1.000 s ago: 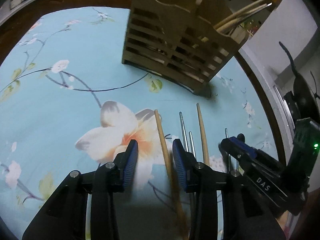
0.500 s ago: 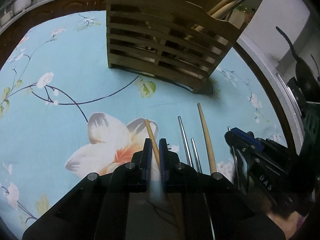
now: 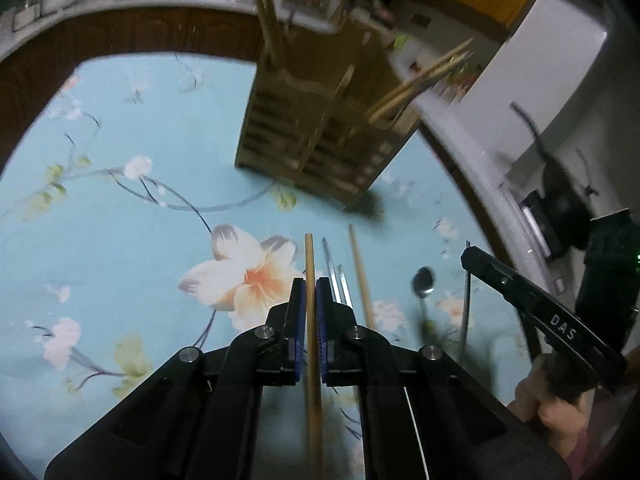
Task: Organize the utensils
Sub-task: 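Lift both chopsticks and lower them into the wooden holder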
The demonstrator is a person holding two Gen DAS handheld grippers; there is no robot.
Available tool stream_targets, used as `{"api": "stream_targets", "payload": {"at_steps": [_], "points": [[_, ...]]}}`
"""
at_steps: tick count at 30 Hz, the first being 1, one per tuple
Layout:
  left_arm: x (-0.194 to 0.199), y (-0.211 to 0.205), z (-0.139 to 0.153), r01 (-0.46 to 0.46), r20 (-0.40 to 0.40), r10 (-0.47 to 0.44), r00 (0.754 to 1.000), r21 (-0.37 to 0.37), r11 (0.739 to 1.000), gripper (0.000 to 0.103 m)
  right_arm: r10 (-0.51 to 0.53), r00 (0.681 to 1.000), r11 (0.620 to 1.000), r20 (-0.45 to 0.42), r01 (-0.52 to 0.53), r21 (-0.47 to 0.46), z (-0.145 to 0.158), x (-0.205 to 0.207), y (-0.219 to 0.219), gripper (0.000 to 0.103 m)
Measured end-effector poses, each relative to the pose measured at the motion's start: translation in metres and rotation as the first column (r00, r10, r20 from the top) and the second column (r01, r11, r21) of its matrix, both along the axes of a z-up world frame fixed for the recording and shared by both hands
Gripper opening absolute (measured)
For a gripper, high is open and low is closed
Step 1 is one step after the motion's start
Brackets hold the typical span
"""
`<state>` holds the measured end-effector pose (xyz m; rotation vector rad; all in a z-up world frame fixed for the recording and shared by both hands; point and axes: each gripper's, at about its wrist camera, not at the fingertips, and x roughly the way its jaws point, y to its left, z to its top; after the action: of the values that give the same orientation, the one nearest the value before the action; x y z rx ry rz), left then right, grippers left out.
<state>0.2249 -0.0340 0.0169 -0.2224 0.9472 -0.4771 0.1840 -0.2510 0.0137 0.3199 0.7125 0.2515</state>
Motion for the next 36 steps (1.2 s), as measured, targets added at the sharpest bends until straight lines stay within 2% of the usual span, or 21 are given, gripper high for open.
{"api": "stream_targets", "payload": {"at_steps": [7, 20, 36], "points": [[-0.031, 0.031, 0.050, -0.026, 0.095, 0.032, 0.995, -0.072, 0.997, 0.004, -0.001, 0.994, 1.000, 0.108, 0.000, 0.013, 0.043, -0.028, -0.002, 0.004], [-0.047, 0.047, 0.098, -0.038, 0.203, 0.060, 0.977, -0.108, 0.993, 0.004, -0.003, 0.969, 1.000, 0.245, 0.001, 0.005, 0.098, -0.052, -0.009, 0.004], [-0.026, 0.048, 0.136, -0.045, 0.287, 0.078, 0.955, -0.119, 0.992, 0.003, -0.003, 0.944, 1.000, 0.329, 0.011, -0.022, 0.135, -0.025, -0.008, 0.004]]}}
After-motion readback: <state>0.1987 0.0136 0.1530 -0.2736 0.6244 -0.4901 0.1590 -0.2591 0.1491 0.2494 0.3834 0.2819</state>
